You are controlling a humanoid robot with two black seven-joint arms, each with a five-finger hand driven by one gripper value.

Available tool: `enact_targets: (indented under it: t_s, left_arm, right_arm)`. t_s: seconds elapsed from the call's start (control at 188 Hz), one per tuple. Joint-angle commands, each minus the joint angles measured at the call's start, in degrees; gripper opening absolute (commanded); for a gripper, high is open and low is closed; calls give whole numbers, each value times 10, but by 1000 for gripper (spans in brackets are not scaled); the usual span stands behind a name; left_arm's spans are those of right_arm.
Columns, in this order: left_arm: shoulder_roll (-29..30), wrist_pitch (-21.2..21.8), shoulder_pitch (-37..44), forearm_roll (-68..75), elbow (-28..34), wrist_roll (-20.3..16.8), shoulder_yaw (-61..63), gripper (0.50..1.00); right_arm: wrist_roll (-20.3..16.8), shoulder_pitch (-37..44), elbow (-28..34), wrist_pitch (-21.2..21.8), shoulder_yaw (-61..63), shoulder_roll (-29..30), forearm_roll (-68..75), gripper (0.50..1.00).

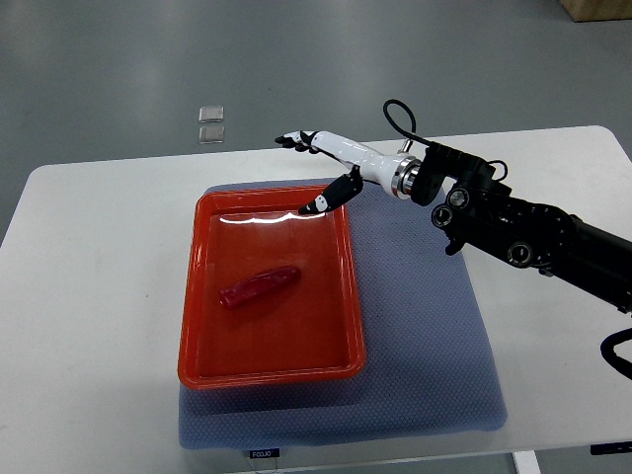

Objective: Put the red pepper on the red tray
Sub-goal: 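Open the right hand to release the pepper and raise it away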

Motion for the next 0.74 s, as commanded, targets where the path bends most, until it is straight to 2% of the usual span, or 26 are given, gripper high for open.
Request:
enact_targets:
  t_s: [0.0, 0.207, 0.377, 0.547, 0.738]
  left_arm:
    - [0, 0, 1, 0, 0, 0, 0, 1000]
    - [0, 0, 0, 0, 0, 0, 0, 1000]
    - [0, 0, 0, 0, 0, 0, 0, 1000]
    - [0, 0, 1, -1, 3, 0, 1, 1000]
    - [0, 0, 0, 0, 3, 0, 1, 1000]
  right_arm:
    - [-1, -49, -3, -16, 70, -9, 44, 911]
    - [-1, -132, -15, -68, 195, -9, 120, 911]
    - [1, -170, -16, -87, 256, -11, 229, 911]
    - [1, -180, -16, -123, 279, -11, 269, 911]
    - [1, -179, -13, -125, 280, -11, 270, 913]
